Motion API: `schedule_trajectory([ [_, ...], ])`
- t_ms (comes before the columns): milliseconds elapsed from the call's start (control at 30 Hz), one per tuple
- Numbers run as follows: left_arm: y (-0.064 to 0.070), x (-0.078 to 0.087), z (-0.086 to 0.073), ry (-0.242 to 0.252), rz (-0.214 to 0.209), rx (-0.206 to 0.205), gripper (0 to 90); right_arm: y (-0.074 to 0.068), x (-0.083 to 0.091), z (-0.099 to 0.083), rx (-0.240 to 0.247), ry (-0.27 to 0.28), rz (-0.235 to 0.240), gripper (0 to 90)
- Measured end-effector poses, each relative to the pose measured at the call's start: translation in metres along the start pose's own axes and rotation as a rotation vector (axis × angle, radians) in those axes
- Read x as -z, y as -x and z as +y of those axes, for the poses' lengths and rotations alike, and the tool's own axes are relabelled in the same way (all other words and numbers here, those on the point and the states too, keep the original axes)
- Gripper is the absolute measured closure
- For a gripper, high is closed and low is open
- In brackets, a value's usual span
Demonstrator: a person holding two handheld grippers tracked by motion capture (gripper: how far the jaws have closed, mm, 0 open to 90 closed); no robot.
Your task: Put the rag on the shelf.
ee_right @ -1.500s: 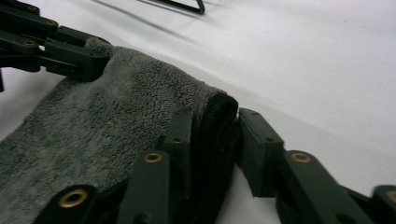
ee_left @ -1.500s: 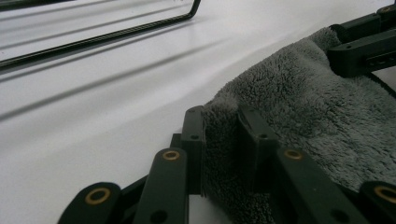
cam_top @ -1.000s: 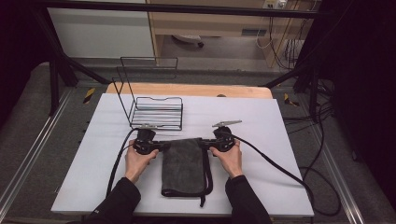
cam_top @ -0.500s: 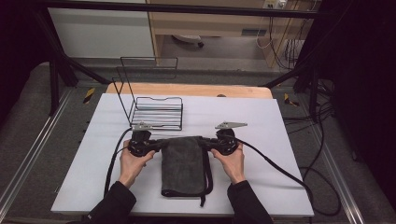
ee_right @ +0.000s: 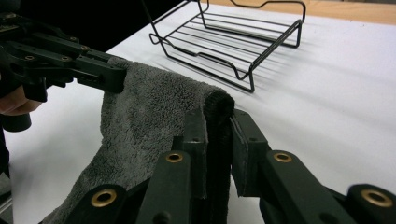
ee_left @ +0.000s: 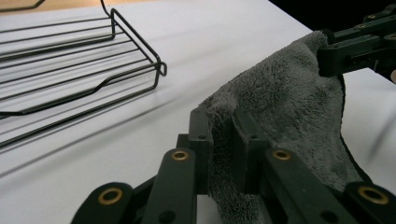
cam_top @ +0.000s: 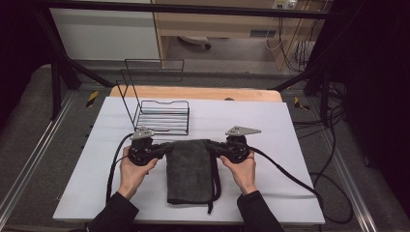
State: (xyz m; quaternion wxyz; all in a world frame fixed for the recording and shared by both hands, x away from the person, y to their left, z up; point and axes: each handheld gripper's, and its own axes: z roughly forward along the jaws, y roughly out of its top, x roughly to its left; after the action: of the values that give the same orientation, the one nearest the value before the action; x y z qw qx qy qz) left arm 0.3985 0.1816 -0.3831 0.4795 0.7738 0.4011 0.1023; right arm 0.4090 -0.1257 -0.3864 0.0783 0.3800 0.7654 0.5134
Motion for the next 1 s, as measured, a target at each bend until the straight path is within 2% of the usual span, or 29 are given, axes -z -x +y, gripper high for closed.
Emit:
schedule_trajectory([
  [767,0.02,0.035,0.022,0.137,0.004,-0.066,79.4,-0.027,0.033,0.023,0.086,0.157,-0.008,78.5],
  [1000,0.027,0.047,0.032,0.181,0.002,-0.091,79.5,-0.036,0.044,0.033,0.127,0.202,-0.019,78.6],
])
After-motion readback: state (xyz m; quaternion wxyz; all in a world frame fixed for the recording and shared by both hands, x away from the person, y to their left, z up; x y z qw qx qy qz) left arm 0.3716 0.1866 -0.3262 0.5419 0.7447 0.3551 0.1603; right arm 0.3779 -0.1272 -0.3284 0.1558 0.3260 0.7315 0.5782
